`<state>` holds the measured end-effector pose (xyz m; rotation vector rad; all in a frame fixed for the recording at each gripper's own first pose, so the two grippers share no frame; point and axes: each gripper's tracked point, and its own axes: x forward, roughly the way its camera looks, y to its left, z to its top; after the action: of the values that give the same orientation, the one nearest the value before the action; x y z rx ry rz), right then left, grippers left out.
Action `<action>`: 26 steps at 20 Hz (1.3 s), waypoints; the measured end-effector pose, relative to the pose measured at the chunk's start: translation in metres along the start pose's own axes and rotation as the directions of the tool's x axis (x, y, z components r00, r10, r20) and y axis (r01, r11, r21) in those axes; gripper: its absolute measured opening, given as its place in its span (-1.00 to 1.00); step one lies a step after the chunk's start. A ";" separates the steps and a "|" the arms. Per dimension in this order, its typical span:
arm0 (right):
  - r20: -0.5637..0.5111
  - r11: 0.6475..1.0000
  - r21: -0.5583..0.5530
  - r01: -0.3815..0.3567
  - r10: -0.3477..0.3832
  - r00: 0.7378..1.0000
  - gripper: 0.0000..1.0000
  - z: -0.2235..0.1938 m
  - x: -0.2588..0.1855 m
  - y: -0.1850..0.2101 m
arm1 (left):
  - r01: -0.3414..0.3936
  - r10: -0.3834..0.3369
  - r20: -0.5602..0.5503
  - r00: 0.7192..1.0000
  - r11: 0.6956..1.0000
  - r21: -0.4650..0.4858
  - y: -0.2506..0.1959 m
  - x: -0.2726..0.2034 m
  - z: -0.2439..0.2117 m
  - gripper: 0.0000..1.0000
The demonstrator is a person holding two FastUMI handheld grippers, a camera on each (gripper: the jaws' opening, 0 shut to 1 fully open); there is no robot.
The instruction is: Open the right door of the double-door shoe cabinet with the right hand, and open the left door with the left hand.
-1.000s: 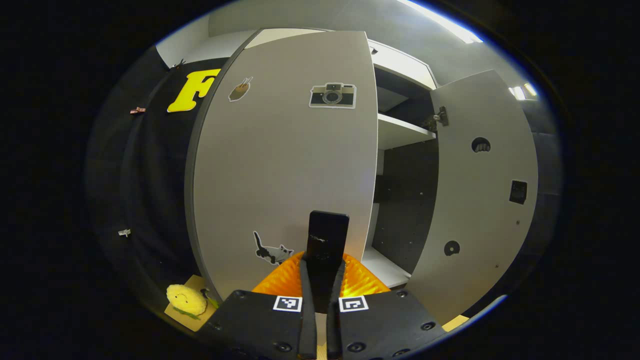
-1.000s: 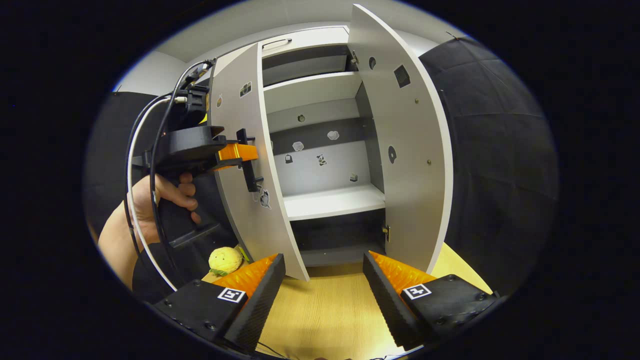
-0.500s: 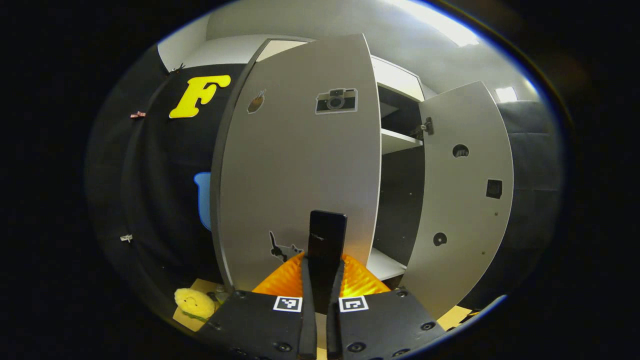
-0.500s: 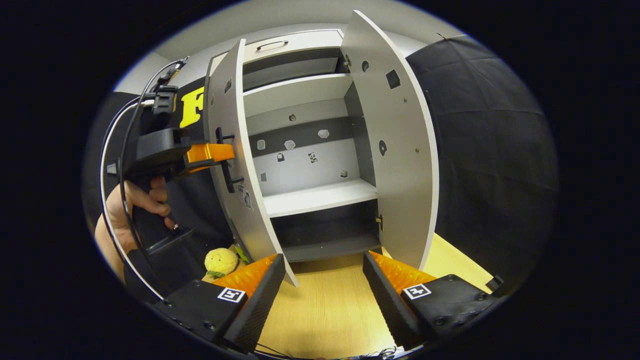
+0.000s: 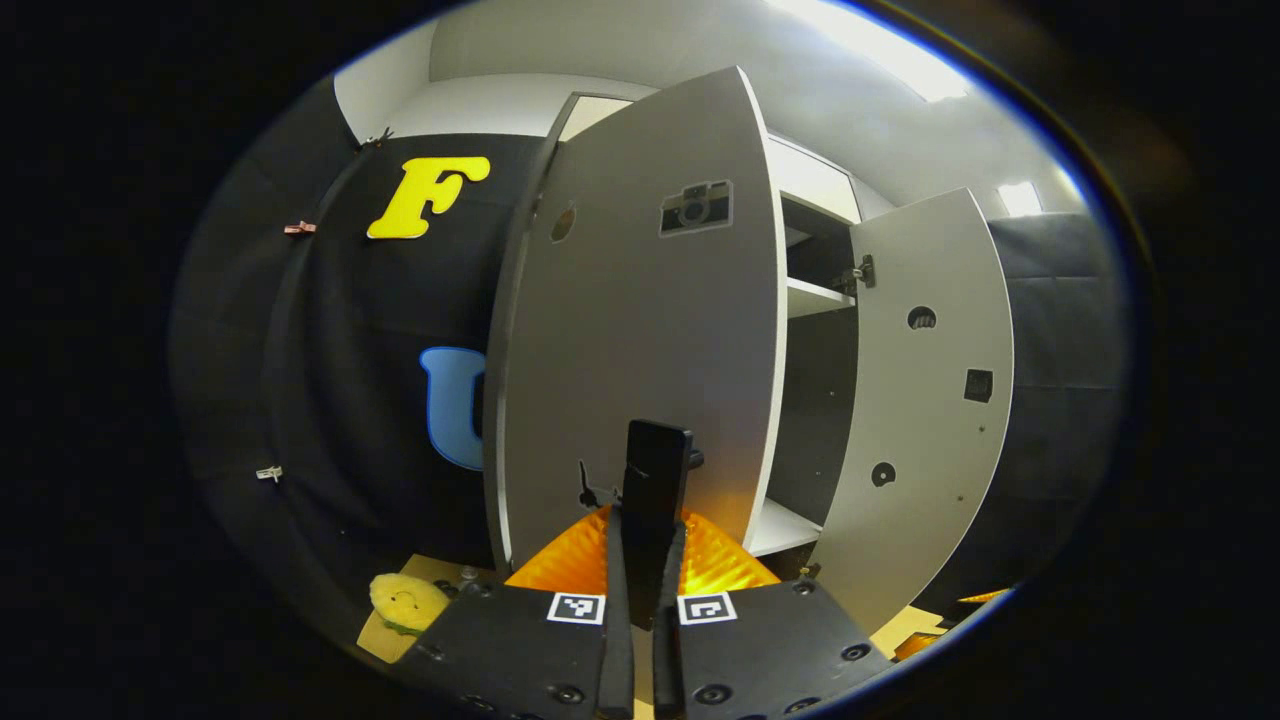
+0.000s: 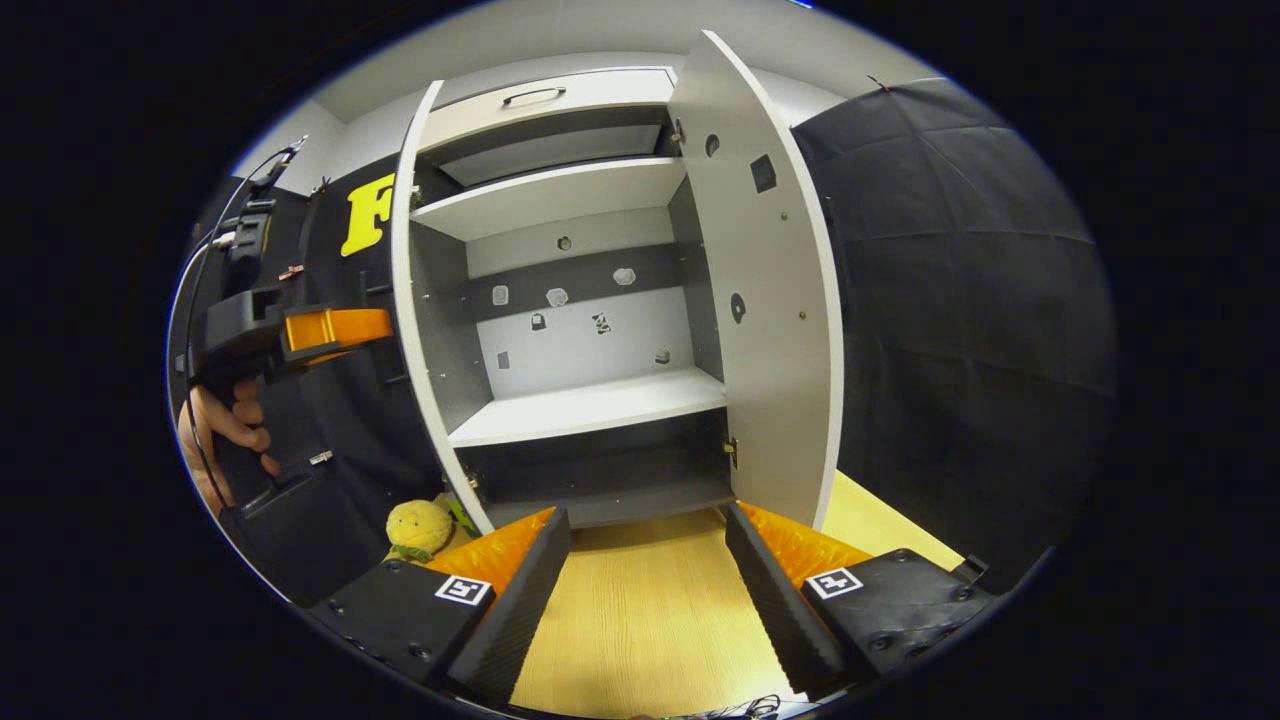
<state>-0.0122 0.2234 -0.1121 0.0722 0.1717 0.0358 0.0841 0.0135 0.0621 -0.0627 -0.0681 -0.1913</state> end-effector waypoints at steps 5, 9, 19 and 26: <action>-0.002 1.000 -0.003 0.010 -0.010 1.000 0.97 0.000 -0.003 -0.004 | -0.055 0.055 0.001 0.998 0.998 0.015 0.027 -0.016 0.003 -0.75; 0.000 1.000 -0.010 0.002 -0.002 1.000 0.97 0.003 -0.005 -0.002 | -0.148 0.148 0.008 0.989 0.989 -0.006 0.067 -0.034 0.006 -0.77; 0.001 0.999 -0.039 0.007 -0.007 1.000 0.97 0.015 -0.004 -0.012 | -0.227 0.225 -0.046 0.973 0.973 -0.041 0.123 -0.051 -0.001 -0.89; 0.028 1.000 -0.020 0.019 -0.018 0.999 0.97 0.034 0.005 -0.019 | -0.250 0.249 -0.043 0.967 0.968 -0.014 0.116 -0.088 0.016 -0.90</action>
<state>-0.0009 0.2025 -0.0805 0.0504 0.1441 0.0181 0.0189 0.1450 0.0649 -0.0857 -0.0174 0.0592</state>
